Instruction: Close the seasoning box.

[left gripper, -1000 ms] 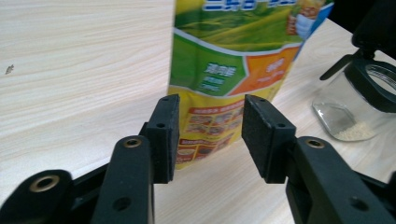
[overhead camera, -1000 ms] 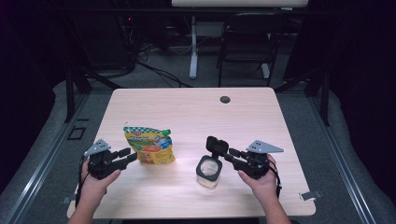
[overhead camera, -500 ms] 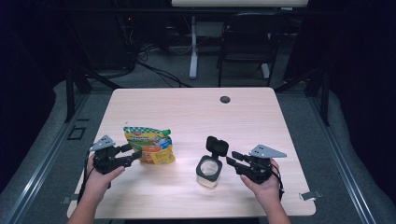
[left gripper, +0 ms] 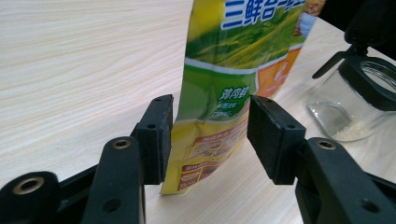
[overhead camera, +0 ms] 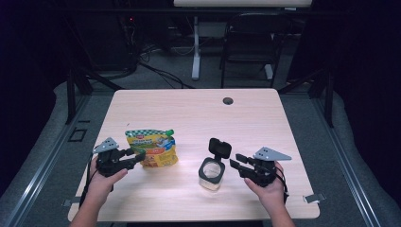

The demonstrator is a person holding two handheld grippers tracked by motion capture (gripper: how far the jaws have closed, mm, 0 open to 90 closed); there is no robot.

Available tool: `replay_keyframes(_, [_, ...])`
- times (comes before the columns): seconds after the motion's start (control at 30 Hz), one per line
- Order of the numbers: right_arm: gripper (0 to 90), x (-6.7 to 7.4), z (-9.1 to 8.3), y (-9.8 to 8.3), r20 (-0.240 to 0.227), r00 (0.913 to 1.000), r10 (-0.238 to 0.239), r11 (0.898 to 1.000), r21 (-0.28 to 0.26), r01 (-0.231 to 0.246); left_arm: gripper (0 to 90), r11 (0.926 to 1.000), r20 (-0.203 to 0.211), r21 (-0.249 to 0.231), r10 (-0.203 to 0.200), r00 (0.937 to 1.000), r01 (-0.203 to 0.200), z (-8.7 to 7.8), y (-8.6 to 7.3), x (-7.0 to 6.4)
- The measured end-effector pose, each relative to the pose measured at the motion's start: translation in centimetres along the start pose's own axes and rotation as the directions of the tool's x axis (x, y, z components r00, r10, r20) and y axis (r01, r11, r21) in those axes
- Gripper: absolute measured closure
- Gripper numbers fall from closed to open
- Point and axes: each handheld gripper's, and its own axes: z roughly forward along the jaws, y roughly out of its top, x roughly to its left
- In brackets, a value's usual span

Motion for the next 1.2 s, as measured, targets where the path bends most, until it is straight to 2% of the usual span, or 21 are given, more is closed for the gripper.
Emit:
replay_keyframes(0.2, [62.3, -0.2, 0.0, 0.0, -0.004, 1.0000, 0.005, 1.000, -0.003, -0.005, 54.5, 1.0000, 0.018, 0.000, 0.006, 0.9998, -0.006, -0.2, 0.0, -0.8])
replay_keyframes(0.3, [62.4, -0.3, -0.1, 0.0, -0.005, 1.0000, 0.006, 1.000, 0.002, -0.006, 55.3, 1.0000, 0.054, -0.005, -0.008, 0.9985, 0.008, -0.4, 0.0, -0.9])
replay_keyframes(0.63, [62.4, -0.3, 0.1, 0.0, -0.006, 1.0000, 0.006, 1.000, -0.003, -0.006, 60.5, 0.9998, 0.071, -0.021, 0.000, 0.9975, 0.001, -0.5, 0.3, -1.5])
replay_keyframes(0.67, [62.4, -0.2, 0.1, 0.0, -0.005, 1.0000, 0.006, 1.000, -0.003, -0.006, 61.2, 0.9999, 0.080, -0.014, -0.006, 0.9968, 0.007, -0.5, 0.4, -1.6])
replay_keyframes(0.73, [62.4, -0.2, 0.1, 0.0, -0.006, 1.0000, 0.004, 1.000, -0.002, -0.004, 63.2, 0.9994, 0.096, -0.033, -0.009, 0.9954, 0.012, -0.6, 0.6, -1.8])
replay_keyframes(0.87, [62.4, -0.2, 0.1, -0.1, -0.005, 1.0000, 0.002, 1.000, 0.003, -0.002, 64.8, 0.9992, 0.094, -0.039, 0.012, 0.9955, -0.008, -0.6, 0.9, -2.2])
replay_keyframes(1.07, [62.4, -0.1, 0.1, -0.1, -0.006, 1.0000, 0.000, 1.000, 0.011, 0.000, 67.3, 0.9993, 0.087, -0.036, 0.014, 0.9961, -0.011, -0.6, 1.1, -2.5])
replay_keyframes(1.2, [62.4, -0.1, 0.2, -0.2, -0.008, 1.0000, 0.005, 1.000, 0.004, -0.005, 70.2, 0.9986, 0.077, -0.051, 0.017, 0.9969, -0.013, -0.4, 1.4, -2.7])
